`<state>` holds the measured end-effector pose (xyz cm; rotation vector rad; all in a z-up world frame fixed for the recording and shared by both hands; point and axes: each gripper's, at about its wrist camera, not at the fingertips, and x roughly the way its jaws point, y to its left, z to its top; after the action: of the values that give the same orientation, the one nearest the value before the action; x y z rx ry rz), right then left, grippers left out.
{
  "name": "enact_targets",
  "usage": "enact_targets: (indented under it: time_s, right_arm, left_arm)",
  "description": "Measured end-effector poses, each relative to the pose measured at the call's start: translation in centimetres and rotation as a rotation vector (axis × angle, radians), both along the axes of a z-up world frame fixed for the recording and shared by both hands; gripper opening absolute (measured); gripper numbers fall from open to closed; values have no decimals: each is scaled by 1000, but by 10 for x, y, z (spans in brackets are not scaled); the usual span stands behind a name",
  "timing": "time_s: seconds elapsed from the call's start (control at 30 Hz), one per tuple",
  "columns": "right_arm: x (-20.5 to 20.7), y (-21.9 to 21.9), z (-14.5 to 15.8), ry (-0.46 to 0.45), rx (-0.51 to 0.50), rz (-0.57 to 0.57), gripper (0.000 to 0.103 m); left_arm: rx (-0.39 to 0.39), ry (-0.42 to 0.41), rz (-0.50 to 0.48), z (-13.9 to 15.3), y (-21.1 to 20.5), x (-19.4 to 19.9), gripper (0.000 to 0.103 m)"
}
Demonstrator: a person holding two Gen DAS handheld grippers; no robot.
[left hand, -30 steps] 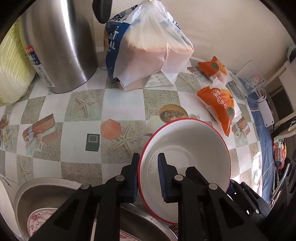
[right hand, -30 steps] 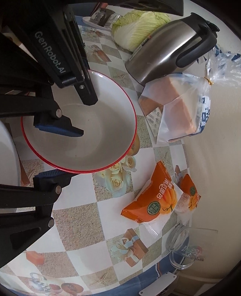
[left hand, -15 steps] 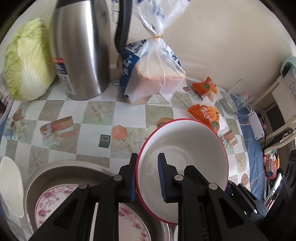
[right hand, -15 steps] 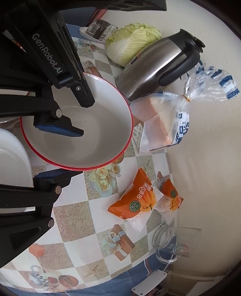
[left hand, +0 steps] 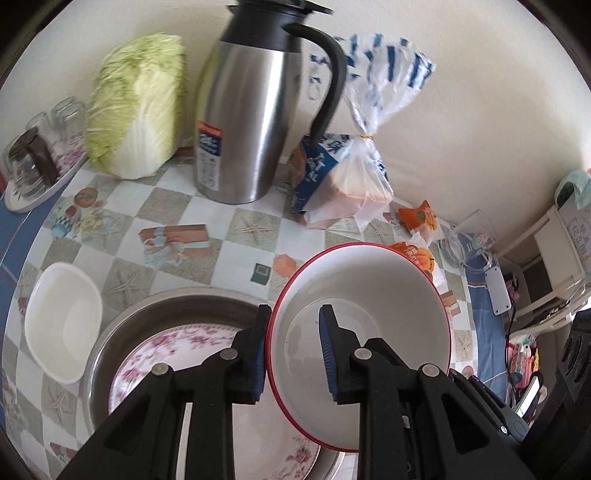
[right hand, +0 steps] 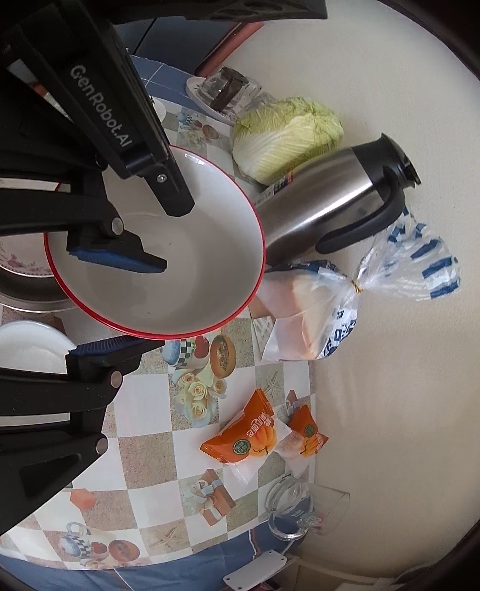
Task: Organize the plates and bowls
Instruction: 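Lift and carry the red-rimmed bowl with both grippers over the steel basin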
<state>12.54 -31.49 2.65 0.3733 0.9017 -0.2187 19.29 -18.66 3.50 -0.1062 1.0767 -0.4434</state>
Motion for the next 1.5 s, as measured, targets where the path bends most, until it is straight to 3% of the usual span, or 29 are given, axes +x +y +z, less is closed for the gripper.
enact_targets:
  time_s: [0.2, 0.37, 0.73, 1.2, 1.33, 1.5]
  right_arm:
    - [2, 31, 1, 43, 0, 75, 36]
    - [1, 54, -1, 88, 9, 130, 36]
    - [-10, 110, -5, 182, -53, 202, 36]
    - [-21, 115, -25, 227, -5, 130, 35]
    - [-19, 113, -24, 217, -7, 130, 35]
    - [-15, 109, -17, 209, -58, 116, 35]
  left_arm:
    - [-24, 29, 89, -6, 39, -13, 26]
    - [-89, 74, 154, -11, 75, -23, 26]
    - [-187, 135, 227, -26, 127, -43, 30]
    - [-251, 159, 197, -39, 134, -40, 30]
    - [-302, 185, 192, -44, 136, -36, 30]
    - [-287, 192, 165, -47, 124, -35, 30]
